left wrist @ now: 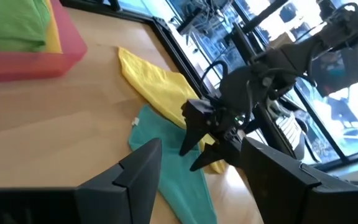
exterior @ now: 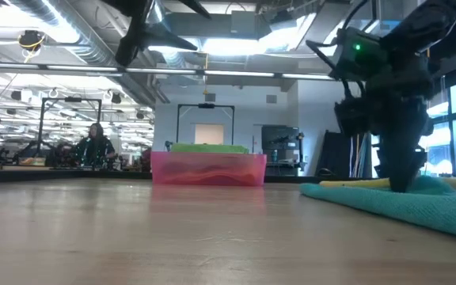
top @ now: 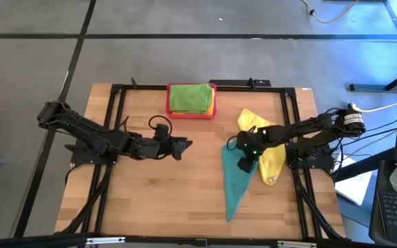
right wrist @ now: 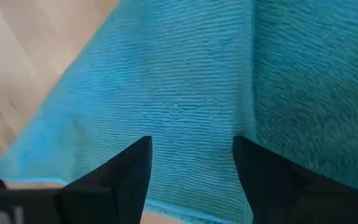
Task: Fold microfiber towels
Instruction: Fold the blue microfiber cloth
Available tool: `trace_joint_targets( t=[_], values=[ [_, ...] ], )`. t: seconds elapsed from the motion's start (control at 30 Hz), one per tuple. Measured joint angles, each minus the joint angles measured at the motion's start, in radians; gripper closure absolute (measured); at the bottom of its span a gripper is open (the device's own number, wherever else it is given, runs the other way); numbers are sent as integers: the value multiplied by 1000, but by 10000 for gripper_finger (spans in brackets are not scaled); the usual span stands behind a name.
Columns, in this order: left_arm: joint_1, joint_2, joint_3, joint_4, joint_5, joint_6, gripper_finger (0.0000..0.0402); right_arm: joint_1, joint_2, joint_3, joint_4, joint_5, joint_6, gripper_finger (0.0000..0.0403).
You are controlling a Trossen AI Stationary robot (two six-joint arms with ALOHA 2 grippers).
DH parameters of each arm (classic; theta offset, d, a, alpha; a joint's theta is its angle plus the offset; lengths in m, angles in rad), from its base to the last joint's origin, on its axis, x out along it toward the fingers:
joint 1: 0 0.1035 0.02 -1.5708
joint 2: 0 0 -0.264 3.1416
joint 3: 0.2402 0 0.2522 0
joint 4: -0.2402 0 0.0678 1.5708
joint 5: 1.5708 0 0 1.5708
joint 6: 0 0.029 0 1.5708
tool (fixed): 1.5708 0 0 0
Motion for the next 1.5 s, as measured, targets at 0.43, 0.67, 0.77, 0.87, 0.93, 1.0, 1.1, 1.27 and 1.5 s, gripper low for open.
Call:
trace_joint_targets(
  t=[0.43,0.67,0.77,0.87,0.93,1.0,1.1,1.27,1.5],
  values=[
    [2,0,0,4,-23,-101,188,-36,-63,4,-24,-114,-99,175],
    [2,0,0,4,-64,-130,188,-83,-92,5,-87,18,-110,175],
    [2,0,0,4,-99,-130,188,-108,-77,5,-90,41,-110,175],
    [8,0,0,1,-105,-126,188,-117,-54,4,-92,36,-110,175],
    [15,0,0,-1,-102,-125,188,-117,-33,-2,-84,20,-116,175],
    [21,0,0,-2,-102,-123,188,-117,-8,-16,-59,-32,-115,175],
    [28,0,0,-3,-101,-123,188,-109,13,-29,-41,-80,-102,175],
    [30,0,0,-4,-99,-123,188,-104,18,-40,-16,-158,-89,175],
    [30,0,0,-4,-75,-97,188,-99,20,-43,19,-234,-45,175]
  ],
)
